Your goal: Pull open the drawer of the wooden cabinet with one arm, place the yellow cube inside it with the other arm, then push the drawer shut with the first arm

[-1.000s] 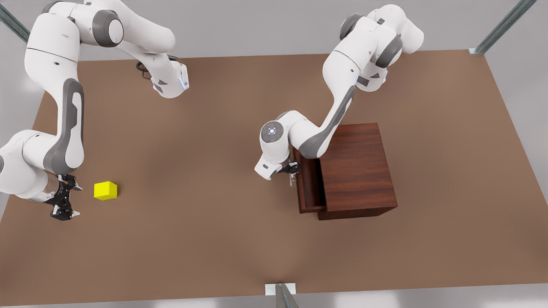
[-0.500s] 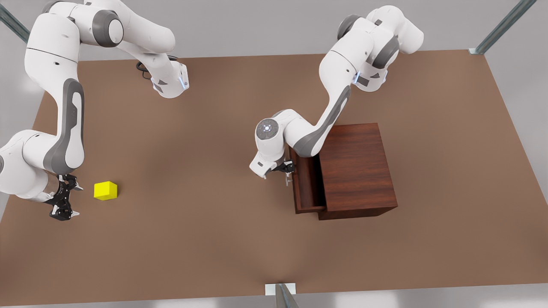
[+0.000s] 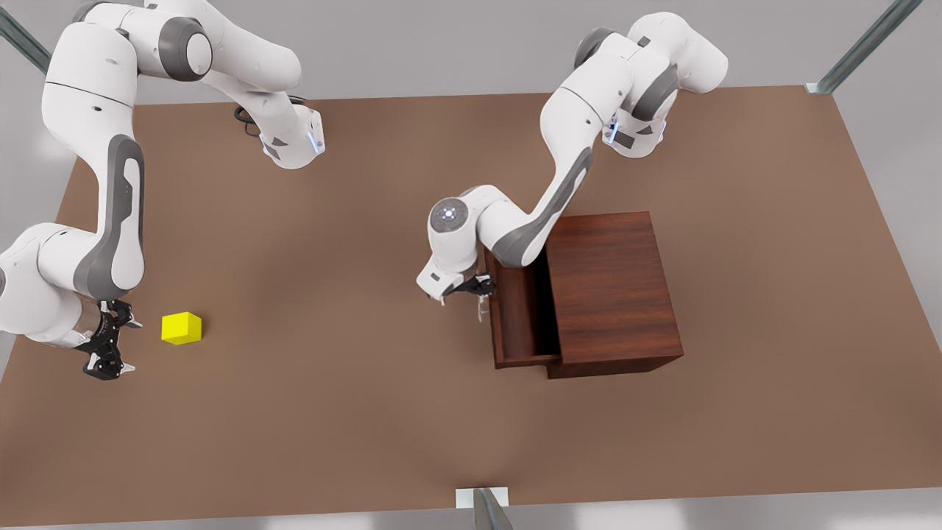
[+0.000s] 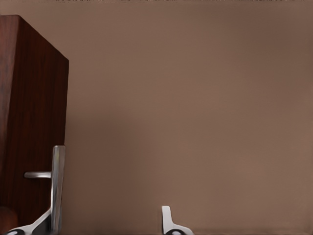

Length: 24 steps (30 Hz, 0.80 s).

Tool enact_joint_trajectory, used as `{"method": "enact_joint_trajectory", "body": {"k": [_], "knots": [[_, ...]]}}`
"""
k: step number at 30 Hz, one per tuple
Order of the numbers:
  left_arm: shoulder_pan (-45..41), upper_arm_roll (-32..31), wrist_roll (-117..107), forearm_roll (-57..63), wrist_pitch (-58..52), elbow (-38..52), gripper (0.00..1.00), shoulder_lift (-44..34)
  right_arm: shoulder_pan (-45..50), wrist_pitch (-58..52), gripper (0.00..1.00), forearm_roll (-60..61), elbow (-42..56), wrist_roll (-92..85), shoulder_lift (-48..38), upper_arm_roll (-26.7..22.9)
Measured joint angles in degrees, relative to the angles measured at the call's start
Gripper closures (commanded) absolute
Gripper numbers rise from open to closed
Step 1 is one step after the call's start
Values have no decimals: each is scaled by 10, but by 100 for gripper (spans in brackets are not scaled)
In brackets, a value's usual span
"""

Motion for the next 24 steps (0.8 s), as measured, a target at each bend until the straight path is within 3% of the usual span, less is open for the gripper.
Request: {"method": "enact_joint_trajectory", "body": {"k": [3,7,8,10,11,13,14,17,20,22,24], "knots": [[-1,3,0,0,-4,1,0,-7,1,0,0,0,0,1,0,0],[-11,0,15,0,-92,32,0,-84,2,-2,0,-1,-6,3,0,1],[1,3,23,0,-120,33,0,-101,2,-1,0,-3,-20,2,-3,1],[108,4,53,-2,-190,27,0,-146,2,6,0,-17,-65,-1,-17,3],[181,5,75,-11,-221,-14,0,-191,2,15,0,-25,-95,-4,-27,4],[321,15,126,-55,-195,-274,0,-374,0,33,0,-48,-138,-11,-37,4],[375,25,150,-75,-184,-322,0,-412,-2,41,0,-57,-152,-15,-38,4],[479,34,207,-129,-195,-307,0,-421,-12,65,0,-76,-184,-28,-37,4],[445,35,255,-142,-215,-245,0,-390,-20,92,0,-88,-194,-39,-23,5],[418,39,288,-142,-246,-165,0,-353,-51,117,0,-90,-205,-46,-15,26],[416,39,317,-140,-269,-143,0,-341,-76,141,0,-91,-212,-53,-10,47]]}}
